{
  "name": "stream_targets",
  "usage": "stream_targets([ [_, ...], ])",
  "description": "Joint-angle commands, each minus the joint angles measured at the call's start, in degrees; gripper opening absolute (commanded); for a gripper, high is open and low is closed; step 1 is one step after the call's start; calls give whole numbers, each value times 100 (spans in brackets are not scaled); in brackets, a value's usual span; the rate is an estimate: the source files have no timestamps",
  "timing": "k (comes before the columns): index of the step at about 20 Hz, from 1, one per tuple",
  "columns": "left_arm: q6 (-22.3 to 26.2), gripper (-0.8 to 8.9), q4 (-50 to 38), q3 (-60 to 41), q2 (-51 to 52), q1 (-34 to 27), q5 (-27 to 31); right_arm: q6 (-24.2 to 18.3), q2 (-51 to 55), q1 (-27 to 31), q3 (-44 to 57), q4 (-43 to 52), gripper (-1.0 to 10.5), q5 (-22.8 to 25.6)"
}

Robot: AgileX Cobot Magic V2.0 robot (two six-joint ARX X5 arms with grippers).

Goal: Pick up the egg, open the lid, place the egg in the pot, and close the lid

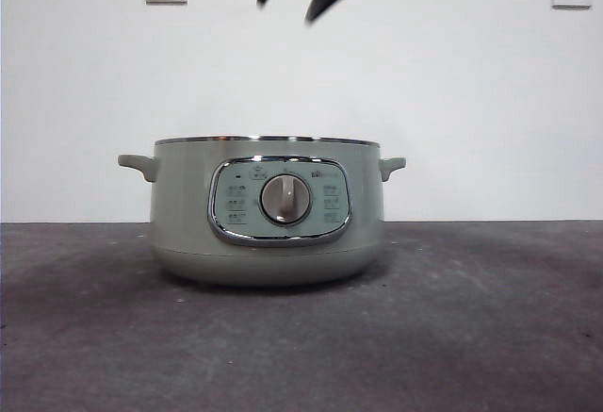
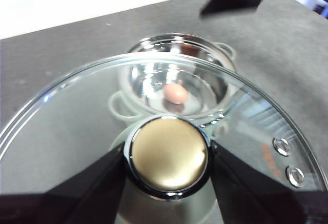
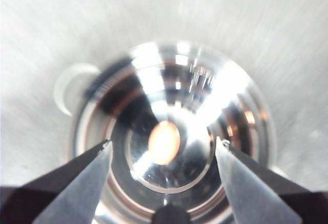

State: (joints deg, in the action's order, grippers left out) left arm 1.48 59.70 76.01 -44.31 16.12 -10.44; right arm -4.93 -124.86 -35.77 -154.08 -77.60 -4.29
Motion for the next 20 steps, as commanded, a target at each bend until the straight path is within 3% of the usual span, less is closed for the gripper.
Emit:
stream_targets([
  [1, 72, -8, -326, 57, -9, -17, -55, 70, 413, -15, -17, -146, 345, 4],
  [4, 70, -8, -549, 57, -120, -17, -289, 81, 1231, -17, 315, -151, 345, 4],
  [7, 70, -8, -848, 57, -310, -17, -352, 55, 2295, -22, 1307, -149, 345, 4],
  [11, 70, -8, -1412, 57, -802, 52, -798, 17, 3853, -22, 3248, -146, 345, 4],
  [14, 72, -8, -1832, 57, -1303, 313, -793, 46, 4990, -22, 4747, 37, 345, 2],
  [20, 94, -8, -2973, 57, -2479, 1014, -428, 669, 7176, -22, 7434, 737, 344, 11],
])
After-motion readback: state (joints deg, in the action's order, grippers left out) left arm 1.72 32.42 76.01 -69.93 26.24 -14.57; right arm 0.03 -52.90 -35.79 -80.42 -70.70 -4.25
